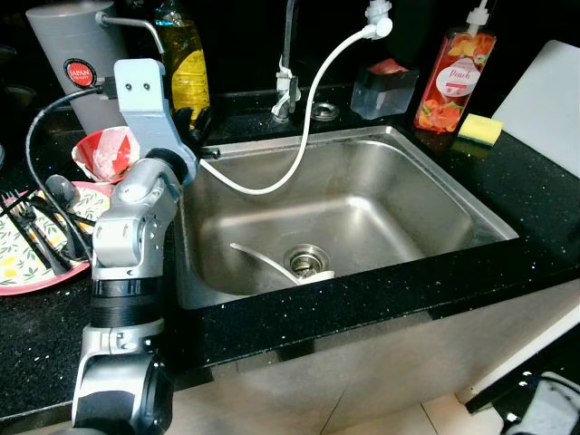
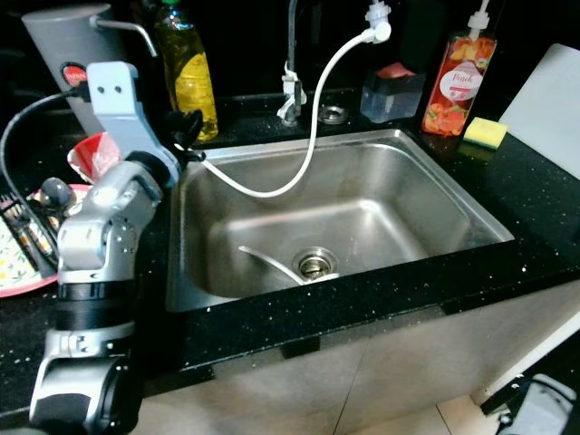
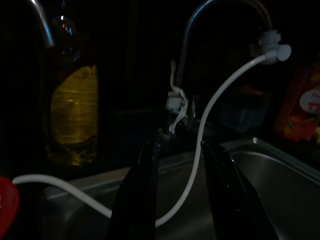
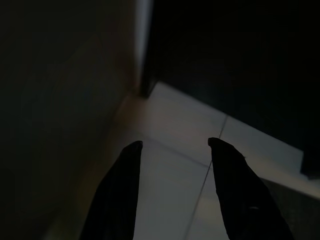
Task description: Kitchen organization
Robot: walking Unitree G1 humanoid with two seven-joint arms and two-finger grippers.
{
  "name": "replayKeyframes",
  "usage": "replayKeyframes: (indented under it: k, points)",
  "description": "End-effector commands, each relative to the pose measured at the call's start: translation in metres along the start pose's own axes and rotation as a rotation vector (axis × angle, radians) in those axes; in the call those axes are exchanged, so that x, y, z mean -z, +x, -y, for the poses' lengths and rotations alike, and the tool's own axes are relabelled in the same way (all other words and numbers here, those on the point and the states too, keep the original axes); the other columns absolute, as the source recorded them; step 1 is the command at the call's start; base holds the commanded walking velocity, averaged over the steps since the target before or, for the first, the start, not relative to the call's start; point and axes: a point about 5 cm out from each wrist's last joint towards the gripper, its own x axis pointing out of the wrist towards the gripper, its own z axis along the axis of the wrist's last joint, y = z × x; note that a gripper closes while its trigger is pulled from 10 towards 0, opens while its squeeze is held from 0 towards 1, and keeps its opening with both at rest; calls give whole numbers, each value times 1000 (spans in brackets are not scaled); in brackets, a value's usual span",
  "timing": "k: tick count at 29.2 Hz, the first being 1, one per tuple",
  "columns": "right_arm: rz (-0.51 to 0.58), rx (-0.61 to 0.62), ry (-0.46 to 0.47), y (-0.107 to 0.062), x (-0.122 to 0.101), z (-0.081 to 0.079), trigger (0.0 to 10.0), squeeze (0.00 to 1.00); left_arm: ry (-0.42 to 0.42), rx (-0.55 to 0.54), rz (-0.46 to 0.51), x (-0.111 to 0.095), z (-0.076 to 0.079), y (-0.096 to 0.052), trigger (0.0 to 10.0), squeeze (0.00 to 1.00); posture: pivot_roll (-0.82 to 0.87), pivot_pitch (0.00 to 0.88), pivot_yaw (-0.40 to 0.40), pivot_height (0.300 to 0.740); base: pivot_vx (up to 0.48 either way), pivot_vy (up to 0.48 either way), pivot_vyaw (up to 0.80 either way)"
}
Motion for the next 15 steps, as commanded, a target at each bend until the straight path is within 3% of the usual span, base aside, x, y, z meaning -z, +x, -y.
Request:
replayKeyframes:
  k: [1, 2, 3, 8, 9, 10, 12, 13, 14, 15]
  points:
    - [41, 50, 78, 4, -13, 7, 10000, 0, -17, -15, -11, 3, -1, -1, 10000, 0, 3, 0, -20, 740, 0, 0, 0]
    - [50, 63, 107, 5, -17, 9, 10000, 0, -23, -29, -21, 4, -3, -1, 10000, 0, 3, 0, -20, 740, 0, 0, 0]
    - [109, 89, 219, 9, -40, 12, 10000, 0, -39, -80, -44, 5, -10, -2, 10000, 0, 1, 0, -17, 740, 0, 0, 0]
    - [233, 150, 382, 14, -88, 11, 10000, 0, -96, -152, -114, 12, -15, -4, 10000, 0, 1, 0, -17, 740, 0, 0, 0]
    - [285, 153, 430, 14, -106, 8, 10000, 0, -87, -142, -121, 13, -13, -4, 10000, 0, 1, 0, -17, 740, 0, 0, 0]
    - [384, 145, 478, 10, -139, 3, 10000, 0, -69, -144, -117, 13, -13, -5, 10000, 0, 1, 0, -17, 740, 0, 0, 0]
    - [426, 139, 488, 8, -151, 1, 10000, 0, -64, -152, -114, 13, -14, -4, 10000, 0, 1, 0, -17, 740, 0, 0, 0]
    - [485, 117, 494, 4, -169, -2, 10000, 0, -46, -159, -110, 12, -15, -5, 10000, 0, 1, 0, -16, 740, 0, 0, 0]
    - [609, 54, 511, -7, -204, -12, 10000, 0, -7, -157, -86, 9, -17, -6, 10000, 0, 2, 0, -15, 740, 0, 0, 0]
    - [675, 20, 512, -16, -222, -18, 10000, 0, 1, -155, -80, 8, -17, -6, 10000, 0, 5, 0, -15, 740, 0, 0, 0]
